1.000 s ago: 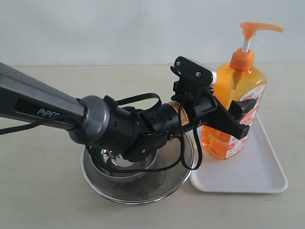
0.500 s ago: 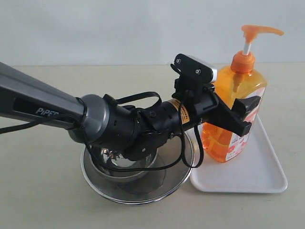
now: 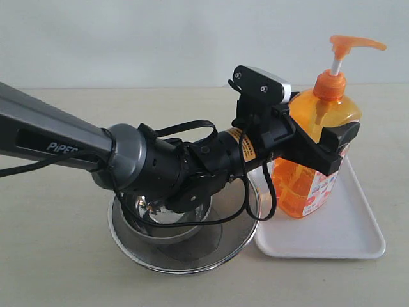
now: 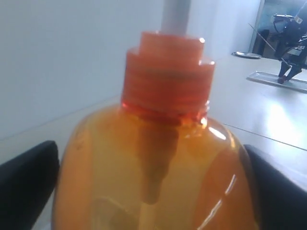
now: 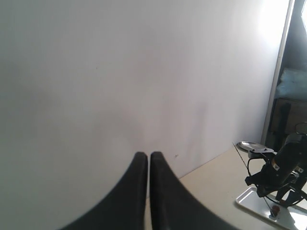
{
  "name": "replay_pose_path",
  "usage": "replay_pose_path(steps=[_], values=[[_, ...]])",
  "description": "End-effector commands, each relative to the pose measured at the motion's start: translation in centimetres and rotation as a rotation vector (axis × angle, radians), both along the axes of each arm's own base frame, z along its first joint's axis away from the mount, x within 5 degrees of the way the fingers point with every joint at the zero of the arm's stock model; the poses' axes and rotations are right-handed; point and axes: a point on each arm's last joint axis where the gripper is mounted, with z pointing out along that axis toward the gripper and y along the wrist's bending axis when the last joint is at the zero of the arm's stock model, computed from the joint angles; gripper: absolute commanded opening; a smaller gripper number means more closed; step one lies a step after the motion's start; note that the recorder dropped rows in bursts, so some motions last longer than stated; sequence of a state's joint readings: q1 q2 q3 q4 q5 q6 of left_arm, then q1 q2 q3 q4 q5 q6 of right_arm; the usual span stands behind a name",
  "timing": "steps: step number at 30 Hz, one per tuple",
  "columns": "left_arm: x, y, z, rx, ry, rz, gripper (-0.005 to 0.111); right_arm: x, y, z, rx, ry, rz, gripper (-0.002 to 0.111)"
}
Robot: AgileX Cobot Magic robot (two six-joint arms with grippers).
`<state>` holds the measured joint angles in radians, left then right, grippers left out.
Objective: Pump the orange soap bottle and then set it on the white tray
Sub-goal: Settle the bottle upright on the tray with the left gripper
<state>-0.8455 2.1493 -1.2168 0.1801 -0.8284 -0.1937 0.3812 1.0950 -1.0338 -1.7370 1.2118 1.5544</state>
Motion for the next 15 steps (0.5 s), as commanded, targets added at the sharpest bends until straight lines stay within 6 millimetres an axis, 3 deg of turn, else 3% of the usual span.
replay_pose_path(steps=[1, 7, 11, 15], values=[[-0.1, -0.1, 0.8, -0.034, 0.011, 0.002, 0.100, -0.3, -0.2, 0.3, -0.003, -0.013, -0.013, 0.000], [-0.1, 0.0, 0.9, 0.021, 0.045, 0.012, 0.104, -0.3, -0.2, 0.3, -0.003, -0.013, -0.013, 0.000], [-0.2, 0.4, 2.9, 0.027, 0.041, 0.020, 0.104, -0.3, -0.2, 0.3, 0.000, -0.016, -0.012, 0.000], [-0.8, 1.6, 4.6, 0.199, 0.155, 0.054, 0.104, -0.3, -0.2, 0.3, 0.003, -0.019, -0.011, 0.000]])
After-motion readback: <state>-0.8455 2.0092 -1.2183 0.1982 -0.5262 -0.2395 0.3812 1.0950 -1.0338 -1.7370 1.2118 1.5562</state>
